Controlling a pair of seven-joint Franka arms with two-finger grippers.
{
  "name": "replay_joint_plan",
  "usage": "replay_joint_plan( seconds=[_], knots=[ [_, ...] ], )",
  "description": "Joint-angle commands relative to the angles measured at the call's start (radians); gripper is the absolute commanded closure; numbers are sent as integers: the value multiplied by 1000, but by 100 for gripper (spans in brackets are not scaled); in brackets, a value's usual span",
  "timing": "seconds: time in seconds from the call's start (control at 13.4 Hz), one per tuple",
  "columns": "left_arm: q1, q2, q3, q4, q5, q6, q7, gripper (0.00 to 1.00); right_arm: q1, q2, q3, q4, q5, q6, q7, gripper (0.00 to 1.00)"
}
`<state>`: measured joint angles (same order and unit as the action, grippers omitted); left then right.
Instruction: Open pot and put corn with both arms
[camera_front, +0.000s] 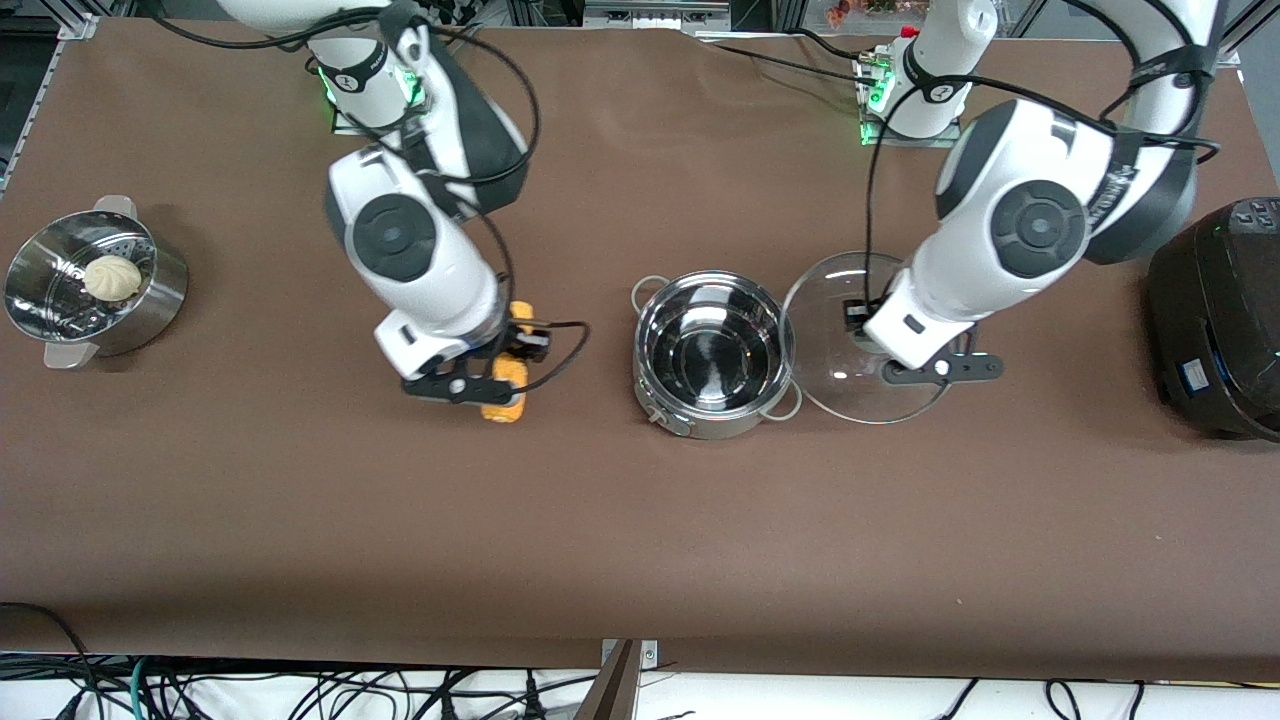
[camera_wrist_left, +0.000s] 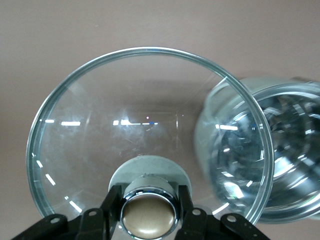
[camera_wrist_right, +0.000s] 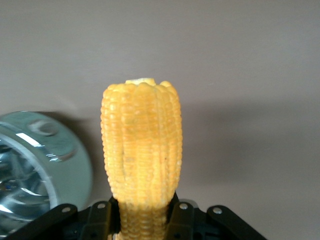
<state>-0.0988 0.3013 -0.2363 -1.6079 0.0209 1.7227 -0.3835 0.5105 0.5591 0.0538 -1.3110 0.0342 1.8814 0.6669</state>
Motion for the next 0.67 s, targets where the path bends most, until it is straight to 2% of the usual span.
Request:
replay_joint_plan(
  seconds=[0.0, 0.22, 0.45, 0.6],
  knots=[
    [42, -146, 50, -179, -21, 56, 164, 100, 72, 111, -11, 181, 3, -13, 92, 100],
    [96, -203, 95, -317, -21, 173, 315, 100, 157, 183, -18, 259, 0, 21, 172, 100],
    [134, -232, 118, -450, -19, 322, 425, 100, 244, 218, -22, 262, -8, 142, 269, 100],
    [143, -234, 147, -525, -18, 418, 455, 100, 287, 243, -25, 265, -36, 168, 280, 100]
  ],
)
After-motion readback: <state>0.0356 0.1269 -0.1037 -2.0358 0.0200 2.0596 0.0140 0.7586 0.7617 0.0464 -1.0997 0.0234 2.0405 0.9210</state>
